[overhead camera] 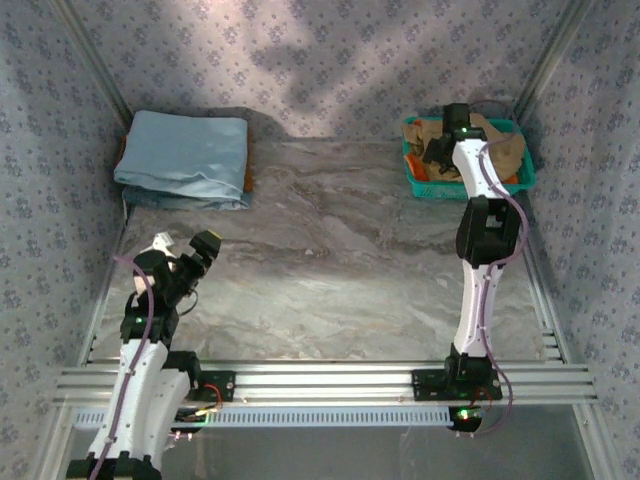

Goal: Fold and stack the trousers

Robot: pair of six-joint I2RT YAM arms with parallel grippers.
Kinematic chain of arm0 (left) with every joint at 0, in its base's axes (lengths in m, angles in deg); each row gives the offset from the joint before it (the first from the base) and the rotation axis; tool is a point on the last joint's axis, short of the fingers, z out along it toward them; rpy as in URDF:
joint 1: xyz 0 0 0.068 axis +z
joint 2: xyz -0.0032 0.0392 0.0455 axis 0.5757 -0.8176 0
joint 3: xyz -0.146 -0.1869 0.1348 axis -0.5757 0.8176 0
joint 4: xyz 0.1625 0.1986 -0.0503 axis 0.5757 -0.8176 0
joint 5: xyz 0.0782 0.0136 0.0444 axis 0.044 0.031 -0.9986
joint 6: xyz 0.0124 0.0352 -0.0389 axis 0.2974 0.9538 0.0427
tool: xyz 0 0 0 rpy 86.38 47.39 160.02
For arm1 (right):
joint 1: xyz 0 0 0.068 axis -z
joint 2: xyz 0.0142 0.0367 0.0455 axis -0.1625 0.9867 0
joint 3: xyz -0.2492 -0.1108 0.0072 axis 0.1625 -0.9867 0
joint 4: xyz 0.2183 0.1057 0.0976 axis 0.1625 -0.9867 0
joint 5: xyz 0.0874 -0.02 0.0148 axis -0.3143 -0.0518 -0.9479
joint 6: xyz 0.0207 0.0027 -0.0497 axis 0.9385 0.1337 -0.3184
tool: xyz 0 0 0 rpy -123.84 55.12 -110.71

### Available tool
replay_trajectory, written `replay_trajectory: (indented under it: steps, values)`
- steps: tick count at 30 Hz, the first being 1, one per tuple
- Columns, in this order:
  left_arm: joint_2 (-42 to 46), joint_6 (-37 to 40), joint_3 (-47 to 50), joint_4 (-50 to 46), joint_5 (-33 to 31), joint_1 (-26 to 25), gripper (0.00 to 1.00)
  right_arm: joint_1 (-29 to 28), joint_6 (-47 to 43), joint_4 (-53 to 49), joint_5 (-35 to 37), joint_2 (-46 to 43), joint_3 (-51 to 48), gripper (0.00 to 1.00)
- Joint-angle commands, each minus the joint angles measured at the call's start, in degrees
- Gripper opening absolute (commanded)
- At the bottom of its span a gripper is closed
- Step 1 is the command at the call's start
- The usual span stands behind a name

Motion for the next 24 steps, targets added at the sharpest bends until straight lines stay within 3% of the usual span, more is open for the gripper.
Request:
replay_trajectory:
  steps: [1, 5, 7, 13, 24]
  values:
    - [-0.05, -0.18, -0.30, -0.23, -3.02, -0.40, 1.00, 0.85, -1.11, -3.98, -2.19, 4.45, 3.93, 0.78]
    - [-0.68, -1.00, -0.13, 0.57, -4.56, -0.39, 0.99, 1.76, -1.21, -3.76, -6.50, 4.84, 5.43, 0.19]
    - [-1.48, -1.19, -0.37, 1.11, -4.58, -0.45, 0.99, 2.08, -1.51, -3.17, -7.36, 3.38, 5.45, 0.00]
    - [-4.96, -1.27, -2.00, 2.60, -4.14, -0.55, 0.95, 0.62, -1.30, -0.75, -8.13, -4.98, 4.42, 0.00]
    - [-7.65, 1.74, -8.50, 0.38, -3.13, -3.01, 0.92, -9.67, -2.16, 12.06, 0.00, -29.87, -11.64, 0.00]
